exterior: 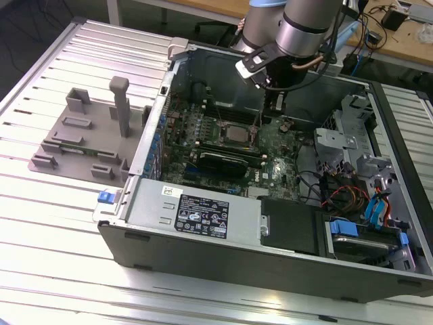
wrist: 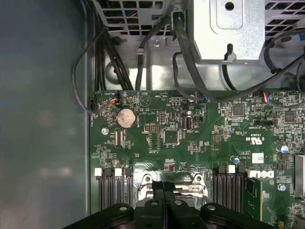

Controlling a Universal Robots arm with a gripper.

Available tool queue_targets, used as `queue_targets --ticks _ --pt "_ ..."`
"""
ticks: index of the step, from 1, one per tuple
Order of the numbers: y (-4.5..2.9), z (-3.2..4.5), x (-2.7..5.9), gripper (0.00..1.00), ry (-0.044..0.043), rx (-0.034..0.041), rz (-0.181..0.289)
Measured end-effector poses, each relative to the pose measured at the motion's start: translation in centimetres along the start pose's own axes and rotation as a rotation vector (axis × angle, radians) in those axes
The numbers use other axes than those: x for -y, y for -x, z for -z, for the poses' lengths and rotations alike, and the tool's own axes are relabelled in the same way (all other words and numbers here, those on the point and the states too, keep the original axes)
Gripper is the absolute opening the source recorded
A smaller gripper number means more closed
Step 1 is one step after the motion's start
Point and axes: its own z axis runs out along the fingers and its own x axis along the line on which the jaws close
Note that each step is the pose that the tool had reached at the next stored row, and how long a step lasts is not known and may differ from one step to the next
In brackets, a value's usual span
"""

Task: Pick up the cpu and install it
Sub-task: 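Close the cpu cover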

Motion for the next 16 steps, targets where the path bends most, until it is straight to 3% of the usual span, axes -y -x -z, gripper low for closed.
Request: queue_targets --ticks 2,10,14,16 --pt "0.0 -0.02 0.23 0.11 0.0 0.0001 0.0" --pt "0.1 -0.2 2.71 0.11 0.0006 0.0001 0.0" --pt "1.26 -0.43 3.61 0.11 0.0005 0.0001 0.0" --pt "1.3 -0.43 3.72 0.11 0.0005 0.0001 0.0"
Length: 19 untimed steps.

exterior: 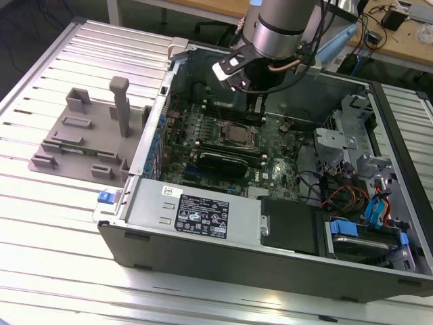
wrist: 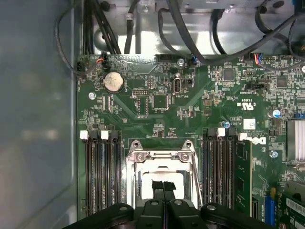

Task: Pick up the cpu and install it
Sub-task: 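Close the cpu cover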

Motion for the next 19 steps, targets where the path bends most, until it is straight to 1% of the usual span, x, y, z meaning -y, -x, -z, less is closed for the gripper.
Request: queue_targets --ticks 1,2,4,7,8,12,14,16,18,19 --pt "0.0 0.0 0.01 0.11 0.0 0.0001 0.002" --pt "0.0 0.0 0.01 0.11 0.0001 -0.0004 0.022" --pt "0.0 -0.01 0.01 0.11 0.0007 -0.0012 0.073" --pt "0.0 -0.03 0.02 0.11 0.0012 -0.0019 0.133" --pt "0.0 -0.04 0.01 0.11 0.0016 -0.0022 0.167" --pt "0.0 -0.06 0.02 0.11 0.0023 -0.0028 0.245" --pt "0.0 -0.09 0.02 0.11 0.003 -0.0034 0.313" --pt "0.0 -0.1 0.02 0.11 0.0034 -0.0037 0.358" --pt "0.0 -0.13 0.02 0.11 0.0042 -0.0043 0.435" --pt "0.0 -0.13 0.02 0.11 0.0043 -0.0045 0.458"
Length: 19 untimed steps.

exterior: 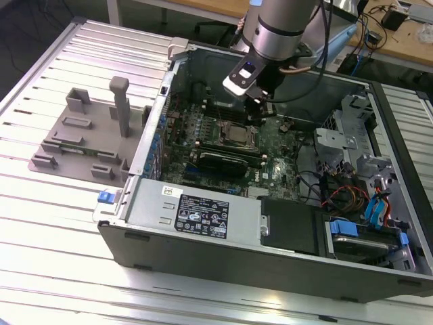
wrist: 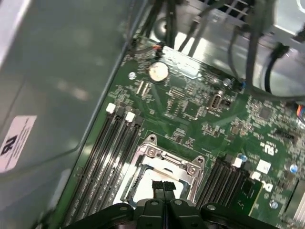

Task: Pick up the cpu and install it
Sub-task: 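Close the cpu cover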

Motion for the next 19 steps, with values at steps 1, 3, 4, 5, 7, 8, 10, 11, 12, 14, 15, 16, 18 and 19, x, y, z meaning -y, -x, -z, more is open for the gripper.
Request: queue_targets --ticks 1,3,4,5,7,8,10,11,12,14,15,16,18,19 --pt "0.0 -0.01 0.0 0.11 0.0002 -0.0002 0.02" --pt "0.0 -0.02 0.0 0.11 0.0006 -0.0005 0.058" --pt "0.0 -0.03 0.0 0.11 0.0008 -0.0006 0.076" --pt "0.0 -0.03 0.0 0.11 0.001 -0.0008 0.095" --pt "0.0 -0.05 0.0 0.11 0.0015 -0.0012 0.156" --pt "0.0 -0.07 0.0 0.11 0.0019 -0.0016 0.198" --pt "0.0 -0.08 0.0 0.11 0.0023 -0.0019 0.243" --pt "0.0 -0.09 0.0 0.11 0.0027 -0.0023 0.283" --pt "0.0 -0.1 0.0 0.11 0.0029 -0.0025 0.313" --pt "0.0 -0.13 0.0 0.11 0.0037 -0.0031 0.396" --pt "0.0 -0.15 0.0 0.11 0.0041 -0.0035 0.438" --pt "0.0 -0.15 0.0 0.11 0.0043 -0.0037 0.461" --pt "0.0 -0.17 0.0 0.11 0.0048 -0.0041 0.509" --pt "0.0 -0.18 0.0 0.11 0.005 -0.0043 0.535"
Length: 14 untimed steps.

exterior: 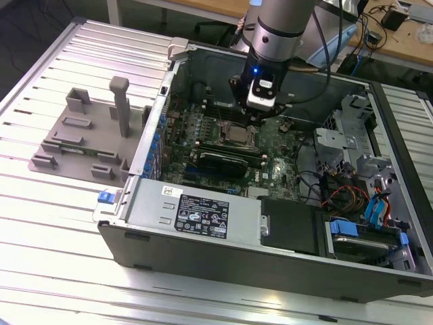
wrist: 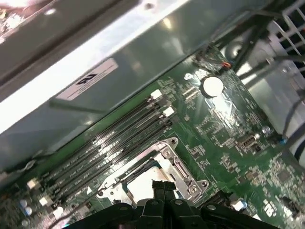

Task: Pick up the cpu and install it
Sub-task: 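Close the cpu cover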

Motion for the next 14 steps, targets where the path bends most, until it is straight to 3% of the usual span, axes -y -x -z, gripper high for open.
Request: queue_targets --ticks 14 --pt "0.0 -0.17 0.0 0.11 0.0009 -0.0016 0.331"
